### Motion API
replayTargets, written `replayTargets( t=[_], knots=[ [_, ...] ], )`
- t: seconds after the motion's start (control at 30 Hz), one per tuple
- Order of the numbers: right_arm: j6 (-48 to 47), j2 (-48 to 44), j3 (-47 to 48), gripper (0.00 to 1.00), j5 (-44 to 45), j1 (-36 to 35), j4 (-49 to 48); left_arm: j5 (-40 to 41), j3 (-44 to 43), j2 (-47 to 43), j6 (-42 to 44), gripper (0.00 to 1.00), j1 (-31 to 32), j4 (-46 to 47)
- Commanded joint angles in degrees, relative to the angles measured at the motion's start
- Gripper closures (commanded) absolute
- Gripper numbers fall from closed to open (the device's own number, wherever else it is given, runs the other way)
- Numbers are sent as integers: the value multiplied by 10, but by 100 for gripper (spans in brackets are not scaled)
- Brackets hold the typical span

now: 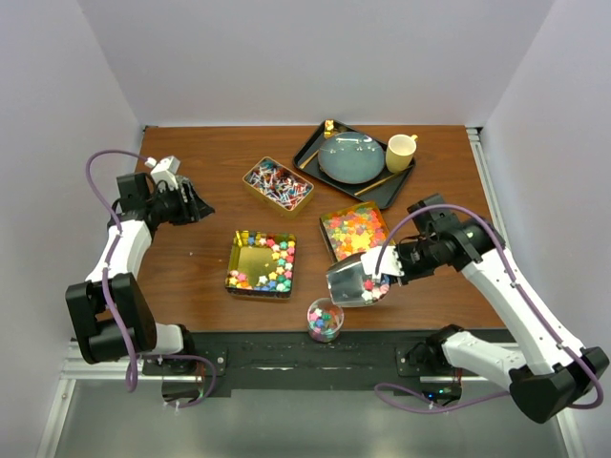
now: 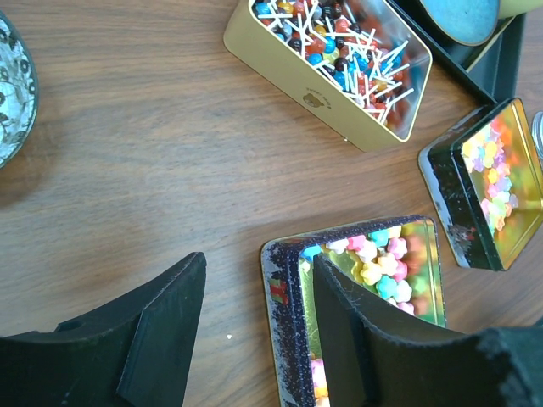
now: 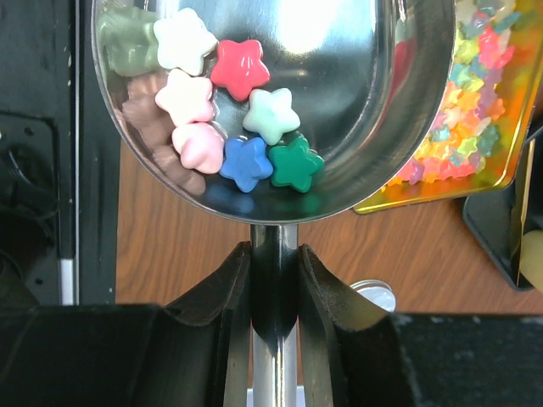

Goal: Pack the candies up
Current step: Place the fake candies in the packing bottle.

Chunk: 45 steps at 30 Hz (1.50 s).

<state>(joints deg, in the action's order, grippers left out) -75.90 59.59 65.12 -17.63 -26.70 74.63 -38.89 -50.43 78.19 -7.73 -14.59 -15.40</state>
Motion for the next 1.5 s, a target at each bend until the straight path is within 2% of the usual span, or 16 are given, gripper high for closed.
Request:
replayTargets(
  t=[0.0,0.3,0.53,0.67,0.87,1.2,1.33,1.47],
  knots=[
    [-24,-2,21,100,24,-19,13,7,1,-5,6,42,1,27],
    [40,22,28,100,123,-134,-9,14,14,-4,3,43,4,32],
    [60,48,54,100,198,-157,-26,83,14,-10,40,42,66,0],
    [76,67,81,100,224,-173,-25,87,21,-10,39,42,80,-2],
    [90,68,72,100,265,-223,-30,89,38,-9,40,42,103,3],
    [104,57,85,100,290,-248,-34,93,35,2,40,42,124,-2],
    [164,49,155,100,259,-246,-25,107,39,2,44,41,141,-12],
    [235,52,172,100,257,-247,-52,116,43,8,45,41,165,-16]
  ],
)
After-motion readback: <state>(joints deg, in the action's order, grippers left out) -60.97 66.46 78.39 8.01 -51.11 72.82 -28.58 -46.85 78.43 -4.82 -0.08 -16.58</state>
